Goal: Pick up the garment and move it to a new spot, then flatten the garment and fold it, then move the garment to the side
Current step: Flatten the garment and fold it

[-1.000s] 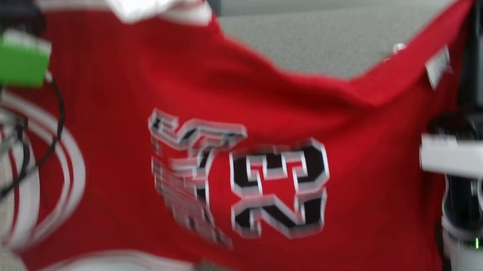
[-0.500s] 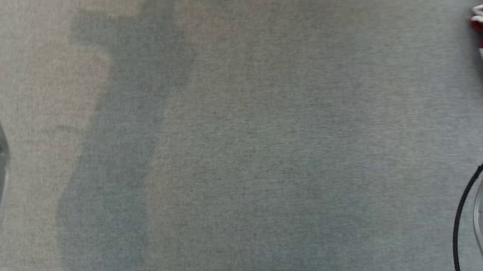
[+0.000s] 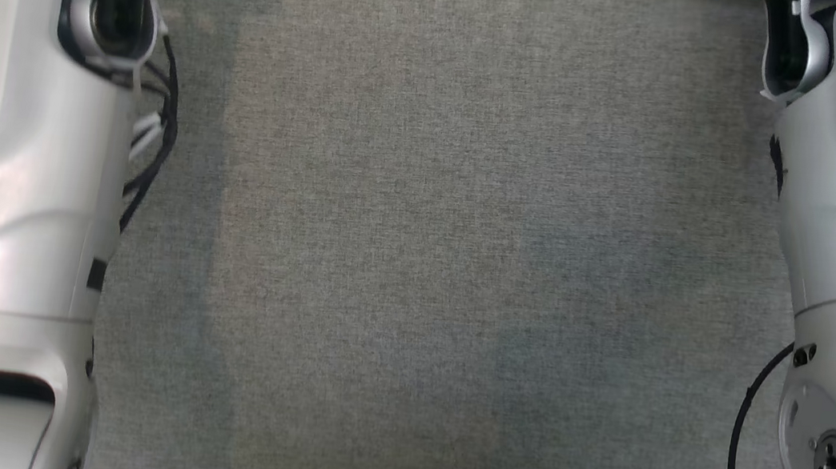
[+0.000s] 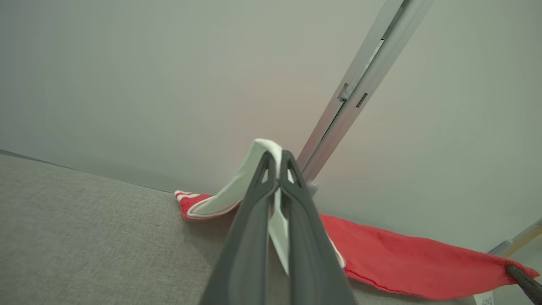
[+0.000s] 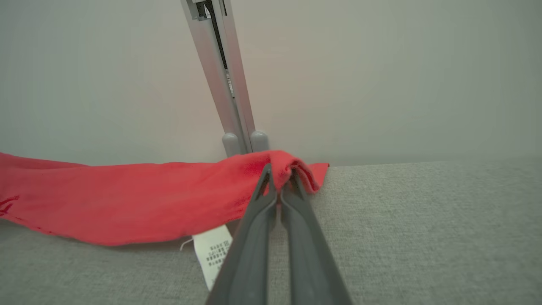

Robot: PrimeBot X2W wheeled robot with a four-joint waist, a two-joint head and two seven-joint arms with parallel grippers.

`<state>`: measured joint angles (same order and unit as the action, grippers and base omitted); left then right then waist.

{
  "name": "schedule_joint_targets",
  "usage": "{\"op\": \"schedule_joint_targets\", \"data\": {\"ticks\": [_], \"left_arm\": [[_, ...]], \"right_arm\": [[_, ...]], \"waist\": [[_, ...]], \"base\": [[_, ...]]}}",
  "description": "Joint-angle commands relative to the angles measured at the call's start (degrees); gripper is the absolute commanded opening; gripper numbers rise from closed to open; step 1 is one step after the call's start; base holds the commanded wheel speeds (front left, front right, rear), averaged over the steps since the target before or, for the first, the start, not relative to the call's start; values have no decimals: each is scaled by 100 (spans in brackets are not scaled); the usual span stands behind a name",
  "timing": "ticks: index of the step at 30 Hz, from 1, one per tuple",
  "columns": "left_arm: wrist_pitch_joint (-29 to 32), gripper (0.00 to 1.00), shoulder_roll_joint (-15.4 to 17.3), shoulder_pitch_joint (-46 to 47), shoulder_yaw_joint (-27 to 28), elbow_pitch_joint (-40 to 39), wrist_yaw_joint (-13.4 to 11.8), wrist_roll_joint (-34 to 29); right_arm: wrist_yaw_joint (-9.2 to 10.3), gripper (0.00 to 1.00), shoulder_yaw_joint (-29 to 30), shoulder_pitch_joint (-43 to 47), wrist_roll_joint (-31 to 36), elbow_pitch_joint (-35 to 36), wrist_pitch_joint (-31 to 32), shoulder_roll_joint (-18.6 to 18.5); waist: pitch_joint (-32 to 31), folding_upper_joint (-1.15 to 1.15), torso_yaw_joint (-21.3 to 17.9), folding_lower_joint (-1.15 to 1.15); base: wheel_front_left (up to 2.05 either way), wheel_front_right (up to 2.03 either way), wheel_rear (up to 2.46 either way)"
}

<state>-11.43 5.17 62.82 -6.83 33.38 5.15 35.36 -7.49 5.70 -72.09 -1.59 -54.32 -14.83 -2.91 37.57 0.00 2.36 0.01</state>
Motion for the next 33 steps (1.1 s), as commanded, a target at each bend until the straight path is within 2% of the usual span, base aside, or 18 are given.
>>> {"op": "schedule_joint_targets", "data": {"ticks": [1, 15, 24, 33], "left_arm": [[-77, 0, 31, -207, 52, -116, 51, 53], [-179, 0, 143, -2143, 268, -1864, 82, 455], [-100, 0, 236, -3959, 351, -3127, -33, 596], [88, 0, 217, -5888, 141, -4075, -224, 584]], "right_arm": [[1, 0, -3, 145, -162, 173, -43, -15], [1, 0, -525, 1442, -1212, 1552, -42, -4], [1, 0, -854, 2799, -1810, 2332, -43, -5], [1, 0, -887, 4490, -2142, 2955, -43, -5]], "waist": [[161, 0, 59, -1], [-440, 0, -246, -1], [-1394, 0, -333, -1], [-2468, 0, -353, -1]], "base": [[0, 0, 0], [0, 0, 0], [0, 0, 0], [0, 0, 0]]}}
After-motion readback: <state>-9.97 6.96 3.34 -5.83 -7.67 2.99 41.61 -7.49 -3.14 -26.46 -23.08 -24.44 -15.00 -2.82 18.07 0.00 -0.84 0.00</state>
